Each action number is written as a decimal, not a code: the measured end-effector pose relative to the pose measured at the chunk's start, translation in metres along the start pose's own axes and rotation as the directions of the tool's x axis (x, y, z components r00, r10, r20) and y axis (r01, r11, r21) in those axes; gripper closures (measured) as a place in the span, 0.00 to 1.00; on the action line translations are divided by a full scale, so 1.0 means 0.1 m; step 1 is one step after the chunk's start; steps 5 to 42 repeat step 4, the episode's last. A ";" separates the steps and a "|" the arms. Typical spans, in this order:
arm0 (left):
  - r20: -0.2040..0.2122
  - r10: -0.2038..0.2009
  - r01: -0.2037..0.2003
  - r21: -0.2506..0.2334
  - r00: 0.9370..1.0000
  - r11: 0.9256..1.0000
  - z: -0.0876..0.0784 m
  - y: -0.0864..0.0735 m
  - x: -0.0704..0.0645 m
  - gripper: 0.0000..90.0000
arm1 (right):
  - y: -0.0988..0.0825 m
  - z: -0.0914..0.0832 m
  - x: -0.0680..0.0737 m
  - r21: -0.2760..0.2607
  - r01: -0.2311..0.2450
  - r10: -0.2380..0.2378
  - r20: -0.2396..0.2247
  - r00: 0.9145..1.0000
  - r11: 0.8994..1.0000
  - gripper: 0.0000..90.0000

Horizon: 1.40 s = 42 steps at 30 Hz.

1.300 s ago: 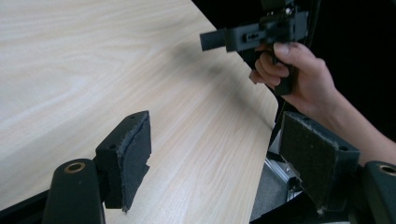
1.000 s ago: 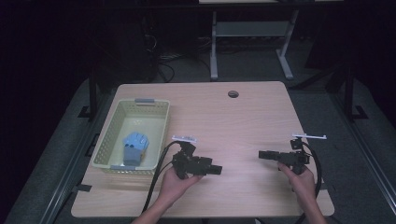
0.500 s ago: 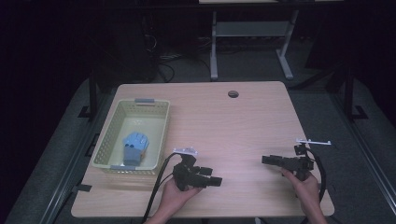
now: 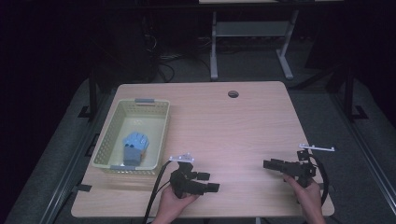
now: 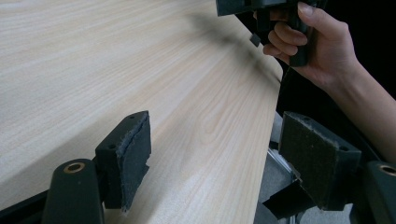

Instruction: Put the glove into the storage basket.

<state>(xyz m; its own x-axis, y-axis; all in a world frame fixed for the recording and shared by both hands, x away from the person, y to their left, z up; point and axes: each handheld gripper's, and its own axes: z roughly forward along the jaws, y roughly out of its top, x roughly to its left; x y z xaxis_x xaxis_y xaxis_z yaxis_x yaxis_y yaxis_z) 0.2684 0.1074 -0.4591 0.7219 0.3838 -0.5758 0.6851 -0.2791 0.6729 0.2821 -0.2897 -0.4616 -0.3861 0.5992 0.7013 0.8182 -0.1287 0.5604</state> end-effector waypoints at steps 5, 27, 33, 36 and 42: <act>-0.015 0.020 -0.020 0.009 1.000 1.000 0.00 -0.01 -0.02 0.28 | -0.04 -0.02 0.01 -0.004 0.008 -0.008 0.002 1.000 1.000 0.30; -0.015 0.020 -0.020 0.009 1.000 1.000 0.00 -0.01 -0.02 0.28 | -0.04 -0.02 0.01 -0.004 0.008 -0.008 0.002 1.000 1.000 0.30; -0.015 0.020 -0.020 0.009 1.000 1.000 0.00 -0.01 -0.02 0.28 | -0.04 -0.02 0.01 -0.004 0.008 -0.008 0.002 1.000 1.000 0.30; -0.015 0.020 -0.020 0.009 1.000 1.000 0.00 -0.01 -0.02 0.28 | -0.04 -0.02 0.01 -0.004 0.008 -0.008 0.002 1.000 1.000 0.30; -0.015 0.020 -0.020 0.009 1.000 1.000 0.00 -0.01 -0.02 0.28 | -0.04 -0.02 0.01 -0.004 0.008 -0.008 0.002 1.000 1.000 0.30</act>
